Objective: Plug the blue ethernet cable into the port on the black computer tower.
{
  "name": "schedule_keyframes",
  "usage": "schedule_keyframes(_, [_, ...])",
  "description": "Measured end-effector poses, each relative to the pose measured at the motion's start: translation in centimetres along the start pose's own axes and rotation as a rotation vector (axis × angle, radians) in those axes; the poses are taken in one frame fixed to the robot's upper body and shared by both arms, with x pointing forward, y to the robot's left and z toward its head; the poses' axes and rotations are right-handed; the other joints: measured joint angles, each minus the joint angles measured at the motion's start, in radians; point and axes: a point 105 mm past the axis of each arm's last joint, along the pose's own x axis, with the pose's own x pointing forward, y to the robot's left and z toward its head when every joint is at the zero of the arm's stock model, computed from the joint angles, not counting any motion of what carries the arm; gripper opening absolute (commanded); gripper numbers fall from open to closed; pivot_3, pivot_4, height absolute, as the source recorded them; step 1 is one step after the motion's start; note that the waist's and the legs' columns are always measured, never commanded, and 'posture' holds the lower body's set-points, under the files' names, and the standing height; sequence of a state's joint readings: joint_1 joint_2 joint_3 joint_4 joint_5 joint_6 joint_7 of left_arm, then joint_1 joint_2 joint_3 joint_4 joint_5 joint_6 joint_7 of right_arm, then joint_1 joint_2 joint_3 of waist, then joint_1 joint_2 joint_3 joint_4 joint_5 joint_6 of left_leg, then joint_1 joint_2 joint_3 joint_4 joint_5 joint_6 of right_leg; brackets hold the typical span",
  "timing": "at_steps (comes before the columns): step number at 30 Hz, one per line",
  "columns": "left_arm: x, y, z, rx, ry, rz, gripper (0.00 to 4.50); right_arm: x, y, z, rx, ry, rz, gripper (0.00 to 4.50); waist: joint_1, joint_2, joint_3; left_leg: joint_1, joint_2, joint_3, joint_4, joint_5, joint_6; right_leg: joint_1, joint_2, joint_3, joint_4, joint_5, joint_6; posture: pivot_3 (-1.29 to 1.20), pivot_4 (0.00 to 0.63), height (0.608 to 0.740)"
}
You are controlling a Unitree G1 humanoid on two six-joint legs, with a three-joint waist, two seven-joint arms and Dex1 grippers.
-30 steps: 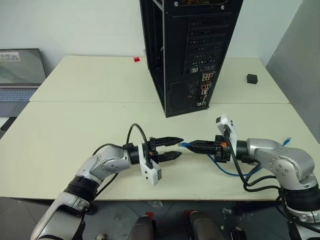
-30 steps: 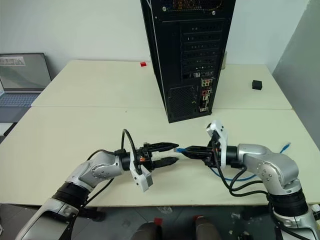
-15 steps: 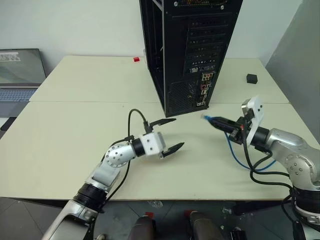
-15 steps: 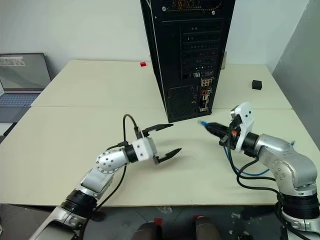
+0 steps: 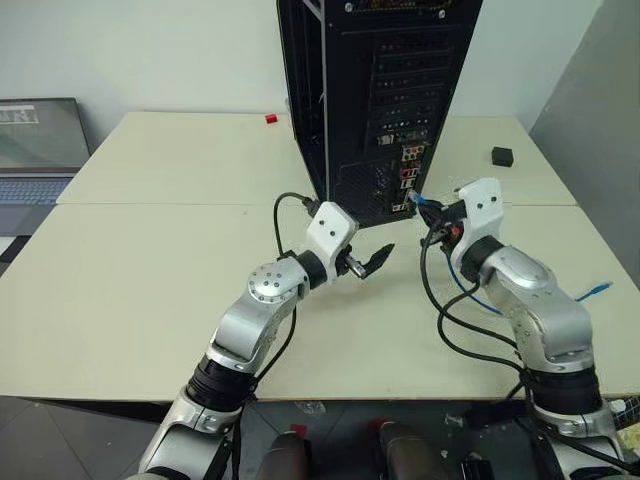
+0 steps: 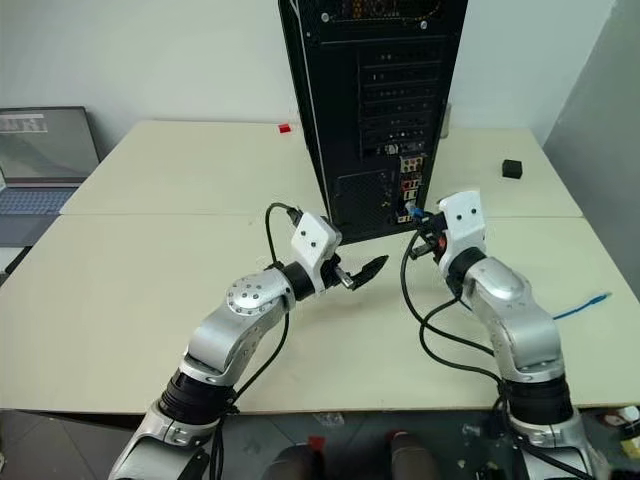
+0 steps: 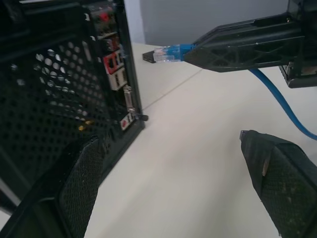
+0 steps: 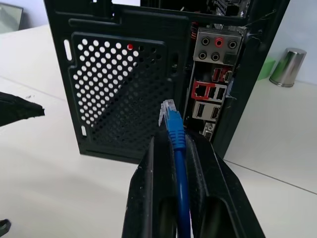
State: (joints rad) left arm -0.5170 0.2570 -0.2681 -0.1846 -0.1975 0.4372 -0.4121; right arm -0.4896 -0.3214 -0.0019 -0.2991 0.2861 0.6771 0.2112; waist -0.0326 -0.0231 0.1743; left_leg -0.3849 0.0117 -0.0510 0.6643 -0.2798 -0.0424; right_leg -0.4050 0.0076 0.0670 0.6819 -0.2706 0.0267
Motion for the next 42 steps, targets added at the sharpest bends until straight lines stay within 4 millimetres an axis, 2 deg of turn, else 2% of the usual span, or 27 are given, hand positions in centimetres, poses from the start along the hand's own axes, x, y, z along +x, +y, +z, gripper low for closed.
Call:
schedule_keyframes(6, [0.3,-0.1,0.2,-0.002,-0.01,0.025,4.49,1.8,-1.1,0.1,0.111,0.023,-0.091,0.0,0.001,0.0,0.0,0.0,0.0,0.0,0.0,0.0,0.0,0.0,-0.001,0.0,0.0,0.0,0.0,0.0,0.15,0.74])
schedule_keyframes(12, [0.3,-0.3,0.1,-0.013,-0.013,0.029,4.49,3.1,-1.4,-0.1,0.14,0.041,-0.117,0.0,0.0,0.0,0.0,0.0,-0.001,0.001,0.0,0.0,0.0,0.0,-0.001,0.001,0.0,0.0,0.0,0.0,0.15,0.74])
schedule_keyframes(18, [0.1,-0.6,-0.1,-0.017,-0.011,0.007,4.49,3.5,-2.1,-0.4,0.147,0.045,-0.139,0.0,0.0,0.0,0.0,0.0,-0.001,0.001,-0.001,0.0,0.0,0.0,-0.001,0.001,0.0,0.0,0.0,0.0,0.15,0.74])
schedule_keyframes(29, [0.1,-0.6,-0.1,-0.018,-0.011,0.007,4.49,4.9,-2.1,0.2,0.149,0.031,-0.122,0.0,0.0,0.0,0.0,0.0,-0.001,0.001,-0.001,0.0,0.0,-0.001,-0.001,0.001,0.0,0.0,0.0,0.0,0.15,0.74])
schedule_keyframes(42, [0.0,-0.4,-0.1,-0.017,-0.012,0.017,4.49,5.3,-2.2,-0.8,0.162,0.059,-0.128,0.0,0.0,0.0,0.0,0.0,-0.001,0.001,-0.001,0.0,0.0,-0.001,-0.001,0.001,0.0,0.0,0.0,0.0,0.15,0.74])
